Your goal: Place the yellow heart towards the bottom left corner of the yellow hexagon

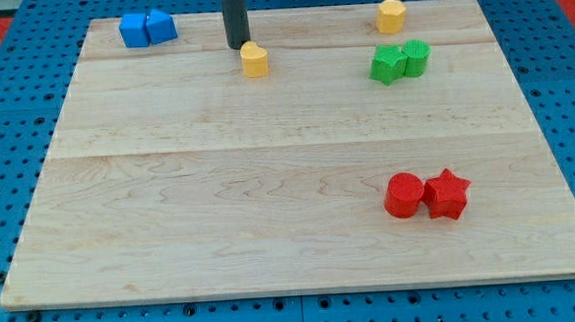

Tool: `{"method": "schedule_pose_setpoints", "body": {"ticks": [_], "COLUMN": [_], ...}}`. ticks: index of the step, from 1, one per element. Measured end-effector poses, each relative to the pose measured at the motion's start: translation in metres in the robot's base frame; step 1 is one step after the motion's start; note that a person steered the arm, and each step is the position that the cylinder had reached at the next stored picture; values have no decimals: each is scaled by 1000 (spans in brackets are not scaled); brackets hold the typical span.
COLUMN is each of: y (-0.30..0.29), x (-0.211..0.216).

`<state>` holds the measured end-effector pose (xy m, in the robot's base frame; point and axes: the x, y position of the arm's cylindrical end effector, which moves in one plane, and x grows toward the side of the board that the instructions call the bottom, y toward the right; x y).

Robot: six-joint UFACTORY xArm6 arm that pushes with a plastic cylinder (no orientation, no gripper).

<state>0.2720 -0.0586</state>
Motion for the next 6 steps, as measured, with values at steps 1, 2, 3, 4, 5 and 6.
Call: {"method": "schedule_pose_setpoints", "body": {"ticks": [1, 2, 3, 4, 5, 6], "y": [0, -28, -16, 51, 82, 87], "x": [11, 26, 50, 46, 21, -15]}}
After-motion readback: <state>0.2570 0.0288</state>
